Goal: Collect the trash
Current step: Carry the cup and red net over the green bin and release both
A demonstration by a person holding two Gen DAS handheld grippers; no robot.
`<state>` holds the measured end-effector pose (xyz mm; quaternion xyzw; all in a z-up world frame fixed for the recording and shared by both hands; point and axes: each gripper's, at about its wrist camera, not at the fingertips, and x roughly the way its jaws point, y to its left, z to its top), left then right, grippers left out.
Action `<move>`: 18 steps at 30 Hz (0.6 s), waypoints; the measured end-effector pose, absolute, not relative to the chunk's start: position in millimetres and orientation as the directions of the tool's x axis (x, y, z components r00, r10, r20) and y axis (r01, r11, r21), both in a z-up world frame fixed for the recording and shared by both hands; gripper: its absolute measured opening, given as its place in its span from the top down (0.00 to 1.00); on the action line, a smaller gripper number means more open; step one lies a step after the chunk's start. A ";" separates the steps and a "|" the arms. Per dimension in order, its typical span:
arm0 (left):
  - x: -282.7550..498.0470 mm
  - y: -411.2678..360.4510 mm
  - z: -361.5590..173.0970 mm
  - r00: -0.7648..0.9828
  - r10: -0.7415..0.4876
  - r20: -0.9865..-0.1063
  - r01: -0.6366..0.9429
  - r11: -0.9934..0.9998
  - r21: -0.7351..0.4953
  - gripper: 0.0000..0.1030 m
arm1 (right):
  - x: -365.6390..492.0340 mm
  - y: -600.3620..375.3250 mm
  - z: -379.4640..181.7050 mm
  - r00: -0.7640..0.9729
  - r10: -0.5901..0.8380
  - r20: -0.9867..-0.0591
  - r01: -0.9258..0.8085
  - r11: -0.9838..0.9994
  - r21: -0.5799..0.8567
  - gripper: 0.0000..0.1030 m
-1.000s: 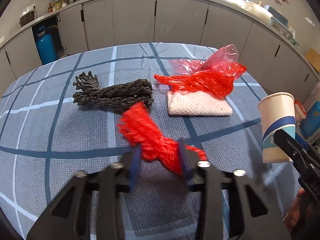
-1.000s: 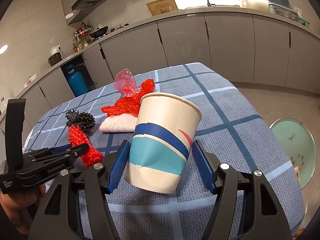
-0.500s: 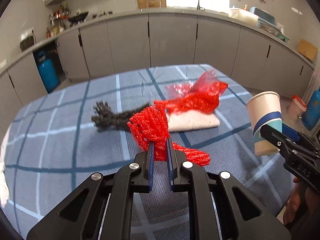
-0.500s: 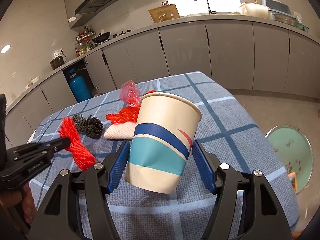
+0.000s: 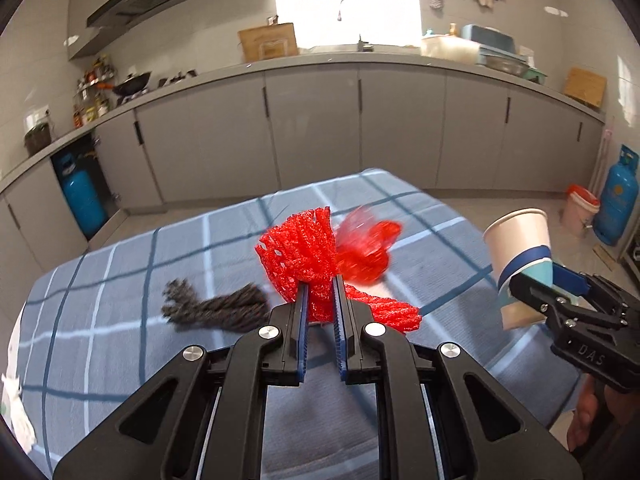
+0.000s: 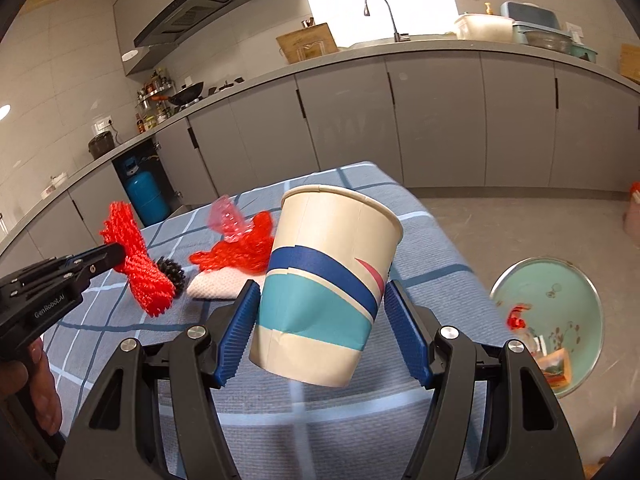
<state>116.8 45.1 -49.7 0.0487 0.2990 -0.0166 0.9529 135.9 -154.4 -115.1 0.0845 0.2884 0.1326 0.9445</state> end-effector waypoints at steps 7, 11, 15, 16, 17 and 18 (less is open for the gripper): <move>130.5 9.7 -41.5 0.831 -0.072 -0.552 0.142 0.986 0.086 0.88 | 136.9 -180.0 -110.7 0.819 0.255 -0.514 -0.149 0.960 0.237 0.37; 135.6 -11.5 -36.9 0.836 -0.114 -0.537 0.194 0.977 0.095 0.88 | 139.5 -198.5 -107.8 0.833 0.220 -0.508 -0.110 0.965 0.237 0.37; 140.7 -33.5 -34.9 0.836 -0.146 -0.529 0.234 0.967 0.103 0.88 | 140.8 -217.7 -106.7 0.844 0.183 -0.505 -0.069 0.969 0.236 0.37; 143.0 -39.5 -34.0 0.836 -0.155 -0.526 0.244 0.964 0.105 0.88 | 140.4 -221.2 -106.7 0.846 0.176 -0.504 -0.062 0.970 0.235 0.37; 144.7 -43.8 -33.5 0.836 -0.162 -0.523 0.252 0.962 0.104 0.88 | 140.1 -226.3 -106.3 0.848 0.166 -0.503 -0.050 0.971 0.235 0.37; 146.9 -48.6 -32.5 0.837 -0.170 -0.521 0.260 0.960 0.105 0.88 | 139.9 -231.6 -106.2 0.850 0.156 -0.503 -0.039 0.971 0.235 0.37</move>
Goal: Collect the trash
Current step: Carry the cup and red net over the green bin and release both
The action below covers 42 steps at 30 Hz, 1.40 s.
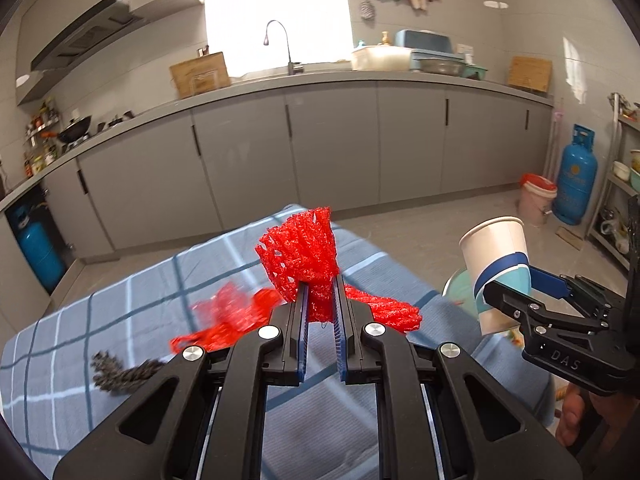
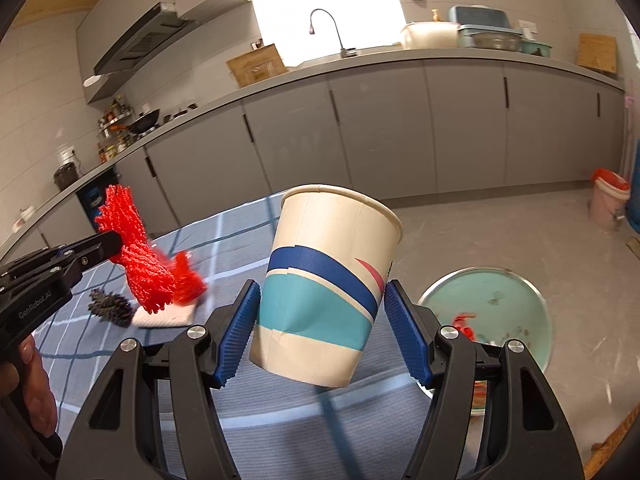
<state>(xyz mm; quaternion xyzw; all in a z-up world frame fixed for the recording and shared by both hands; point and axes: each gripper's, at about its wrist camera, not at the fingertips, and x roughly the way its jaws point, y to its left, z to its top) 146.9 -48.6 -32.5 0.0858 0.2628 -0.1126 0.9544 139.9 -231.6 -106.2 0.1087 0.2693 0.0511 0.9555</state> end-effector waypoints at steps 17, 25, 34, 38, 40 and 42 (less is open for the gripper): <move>171.5 -120.9 -36.5 0.807 -0.272 -0.524 0.379 0.919 0.107 0.88 | 139.9 -300.0 -113.5 0.860 0.052 -0.508 0.089 0.964 0.250 0.37; 180.2 -152.0 -48.6 0.774 -0.307 -0.553 0.433 0.895 0.108 0.88 | 140.4 -327.0 -116.2 0.861 0.017 -0.509 0.134 0.957 0.259 0.37; 192.0 -181.0 -60.9 0.749 -0.324 -0.577 0.467 0.877 0.115 0.88 | 144.7 -349.7 -122.2 0.854 -0.011 -0.520 0.171 0.950 0.261 0.37; 195.7 -190.6 -64.8 0.739 -0.334 -0.585 0.482 0.868 0.114 0.88 | 144.9 -357.4 -125.3 0.851 -0.021 -0.524 0.181 0.949 0.257 0.37; 196.9 -195.1 -67.0 0.735 -0.337 -0.588 0.488 0.865 0.114 0.88 | 146.1 -361.5 -126.2 0.849 -0.025 -0.527 0.185 0.949 0.254 0.37; 198.4 -200.9 -69.9 0.730 -0.340 -0.593 0.493 0.863 0.112 0.88 | 146.8 -365.3 -127.8 0.847 -0.031 -0.531 0.192 0.949 0.251 0.37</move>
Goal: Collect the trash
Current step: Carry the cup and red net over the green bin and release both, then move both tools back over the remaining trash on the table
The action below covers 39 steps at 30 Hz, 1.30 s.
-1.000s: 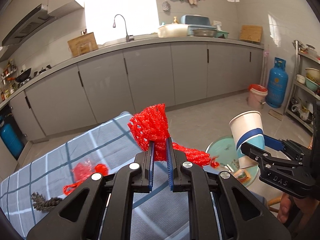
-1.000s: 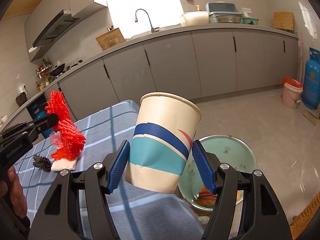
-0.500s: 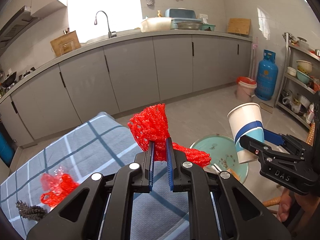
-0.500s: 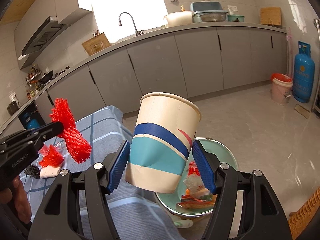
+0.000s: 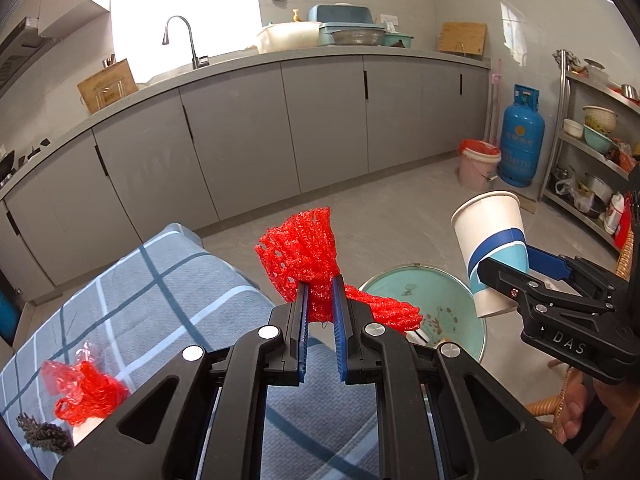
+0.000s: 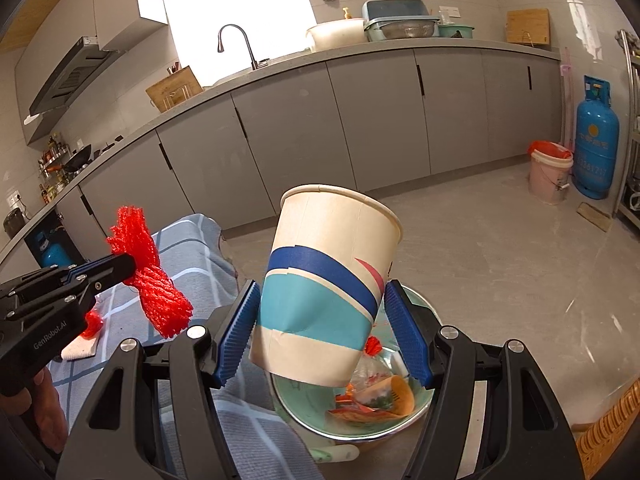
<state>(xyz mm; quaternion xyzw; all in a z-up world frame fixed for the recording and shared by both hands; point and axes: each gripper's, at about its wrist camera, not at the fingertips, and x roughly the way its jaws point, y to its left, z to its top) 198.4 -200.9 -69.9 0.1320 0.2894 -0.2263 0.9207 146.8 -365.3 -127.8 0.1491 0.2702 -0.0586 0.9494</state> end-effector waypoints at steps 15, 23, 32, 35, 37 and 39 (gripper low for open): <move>213.6 -228.9 -86.2 0.702 -0.373 -0.607 0.525 0.847 0.087 0.88 | 167.1 -385.4 -141.3 0.830 -0.037 -0.557 0.199 0.952 0.232 0.37; 222.6 -246.3 -103.4 0.673 -0.381 -0.634 0.554 0.828 0.090 0.88 | 183.6 -397.8 -153.3 0.819 -0.039 -0.573 0.201 0.954 0.221 0.37; 227.2 -256.5 -122.7 0.666 -0.369 -0.648 0.555 0.825 0.101 0.44 | 202.0 -420.0 -172.0 0.801 -0.060 -0.596 0.239 0.944 0.226 0.21; 228.7 -253.2 -126.1 0.676 -0.345 -0.652 0.542 0.831 0.122 0.38 | 198.0 -425.4 -175.2 0.797 -0.073 -0.599 0.262 0.936 0.234 0.21; 231.0 -247.9 -127.0 0.678 -0.337 -0.653 0.530 0.840 0.116 0.37 | 194.4 -426.6 -177.1 0.796 -0.076 -0.601 0.271 0.932 0.240 0.20; 233.8 -242.4 -128.0 0.681 -0.325 -0.656 0.513 0.851 0.111 0.32 | 191.8 -426.3 -178.1 0.795 -0.077 -0.602 0.276 0.929 0.245 0.18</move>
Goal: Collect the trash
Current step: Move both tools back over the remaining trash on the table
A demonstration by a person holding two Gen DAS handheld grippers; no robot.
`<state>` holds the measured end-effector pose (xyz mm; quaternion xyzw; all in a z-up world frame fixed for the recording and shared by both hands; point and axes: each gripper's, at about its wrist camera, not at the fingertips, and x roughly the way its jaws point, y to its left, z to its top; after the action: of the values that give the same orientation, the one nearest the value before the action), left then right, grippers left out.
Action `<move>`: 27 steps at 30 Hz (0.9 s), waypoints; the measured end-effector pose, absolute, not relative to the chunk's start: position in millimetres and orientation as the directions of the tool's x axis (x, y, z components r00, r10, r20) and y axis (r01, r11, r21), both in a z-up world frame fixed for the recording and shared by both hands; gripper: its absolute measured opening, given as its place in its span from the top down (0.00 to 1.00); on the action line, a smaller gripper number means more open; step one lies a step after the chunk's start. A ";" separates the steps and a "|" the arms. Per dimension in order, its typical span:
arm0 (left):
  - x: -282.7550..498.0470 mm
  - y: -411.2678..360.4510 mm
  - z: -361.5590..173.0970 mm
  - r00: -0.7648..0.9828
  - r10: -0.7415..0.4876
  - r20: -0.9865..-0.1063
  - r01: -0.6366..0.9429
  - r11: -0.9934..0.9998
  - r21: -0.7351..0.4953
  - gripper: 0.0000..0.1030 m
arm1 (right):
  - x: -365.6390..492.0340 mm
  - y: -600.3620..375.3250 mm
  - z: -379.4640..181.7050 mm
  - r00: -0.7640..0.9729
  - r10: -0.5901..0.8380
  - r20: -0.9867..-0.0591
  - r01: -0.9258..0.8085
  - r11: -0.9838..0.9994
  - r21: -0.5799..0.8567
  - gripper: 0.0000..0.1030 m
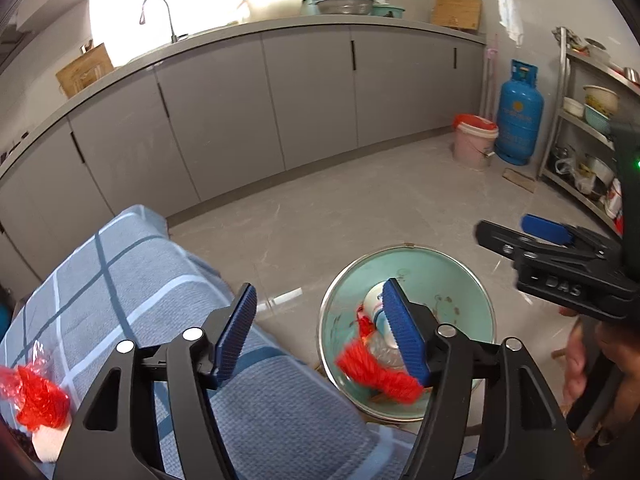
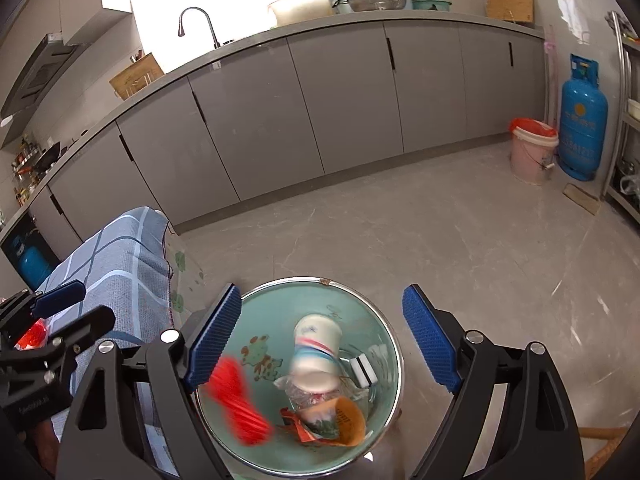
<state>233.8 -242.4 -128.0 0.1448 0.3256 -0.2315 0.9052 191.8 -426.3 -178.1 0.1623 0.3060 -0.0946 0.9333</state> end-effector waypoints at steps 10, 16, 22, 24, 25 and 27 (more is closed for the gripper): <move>227.2 -224.9 -123.6 0.710 -0.295 -0.640 0.473 0.872 0.124 0.20 | 178.2 -417.0 -175.7 0.799 -0.062 -0.598 0.273 0.924 0.269 0.16; 218.7 -211.1 -115.4 0.726 -0.285 -0.626 0.452 0.883 0.123 0.18 | 172.2 -402.8 -169.3 0.807 -0.045 -0.589 0.249 0.930 0.270 0.14; 208.3 -197.8 -107.6 0.742 -0.274 -0.612 0.429 0.895 0.119 0.18 | 173.5 -382.5 -165.2 0.809 -0.010 -0.588 0.214 0.936 0.279 0.13; 204.8 -194.2 -105.6 0.746 -0.271 -0.609 0.425 0.897 0.121 0.18 | 173.7 -375.9 -164.1 0.810 0.001 -0.587 0.202 0.938 0.281 0.13; 203.2 -191.8 -104.5 0.748 -0.269 -0.607 0.422 0.898 0.123 0.18 | 173.4 -373.0 -163.7 0.810 0.005 -0.586 0.198 0.939 0.282 0.13; 199.8 -187.5 -101.8 0.754 -0.265 -0.601 0.415 0.901 0.124 0.18 | 173.4 -364.4 -161.6 0.812 0.018 -0.584 0.183 0.941 0.283 0.13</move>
<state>199.8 -187.5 -101.8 0.1259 0.2990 -0.1832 0.9280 173.4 -364.4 -161.6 0.1654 0.3037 -0.0439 0.9373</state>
